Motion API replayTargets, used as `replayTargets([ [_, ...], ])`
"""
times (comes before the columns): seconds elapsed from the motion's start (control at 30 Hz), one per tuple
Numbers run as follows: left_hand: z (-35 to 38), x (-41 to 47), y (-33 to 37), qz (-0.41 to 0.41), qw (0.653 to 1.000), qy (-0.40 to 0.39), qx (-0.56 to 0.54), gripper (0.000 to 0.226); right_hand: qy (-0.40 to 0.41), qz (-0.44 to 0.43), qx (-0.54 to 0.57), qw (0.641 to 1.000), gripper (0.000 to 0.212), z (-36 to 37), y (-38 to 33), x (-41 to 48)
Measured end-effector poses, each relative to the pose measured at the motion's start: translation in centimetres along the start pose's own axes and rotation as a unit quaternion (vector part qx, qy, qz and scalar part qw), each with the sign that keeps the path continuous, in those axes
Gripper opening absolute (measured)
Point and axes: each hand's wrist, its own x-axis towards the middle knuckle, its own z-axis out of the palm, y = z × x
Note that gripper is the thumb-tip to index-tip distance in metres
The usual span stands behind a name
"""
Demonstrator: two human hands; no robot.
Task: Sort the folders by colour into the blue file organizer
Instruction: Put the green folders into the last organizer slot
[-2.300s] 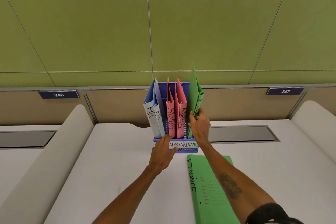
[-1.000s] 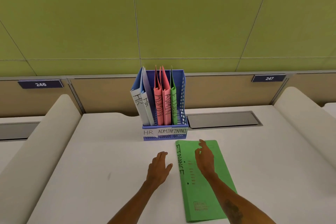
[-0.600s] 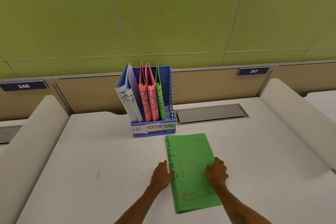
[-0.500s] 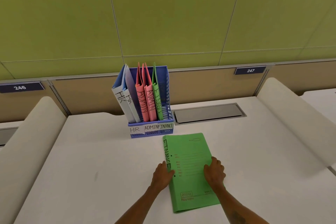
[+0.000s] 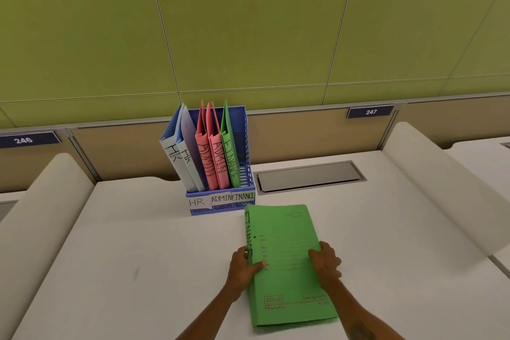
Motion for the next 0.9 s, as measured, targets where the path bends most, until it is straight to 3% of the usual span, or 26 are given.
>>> replayTargets([
  [0.3, 1.1, -0.6, 5.5, 0.062, 0.993, -0.028, -0.094, 0.083, 0.079, -0.047, 0.106, 0.990, 0.055, -1.2, -4.2, -0.6],
  [0.43, 0.7, -0.6, 7.4, 0.094, 0.992, 0.001, -0.080, 0.069, 0.087, -0.079, 0.126, 0.985, 0.059, -2.0, -6.9, -1.6],
  [0.6, 0.0, -0.8, 9.0, 0.147, 0.988, 0.008, -0.051, 0.052, 0.041, -0.110, 0.175, 0.978, 0.082, -2.1, -9.7, -2.0],
  [0.73, -0.3, -1.0, 10.1, 0.178, 0.983, 0.036, -0.017, 0.054, 0.025, -0.174, 0.201, 0.964, 0.075, -2.9, -13.2, -5.3],
  [0.83, -0.5, -0.7, 10.6, 0.199, 0.977, 0.073, 0.002, 0.054, 0.025, -0.272, 0.176, 0.946, 0.063, -2.8, -15.5, -7.9],
  [0.9, -0.5, -0.9, 11.2, 0.213, 0.971, 0.104, 0.009, 0.054, 0.016, -0.324, 0.136, 0.936, 0.068, -2.5, -16.9, -9.9],
])
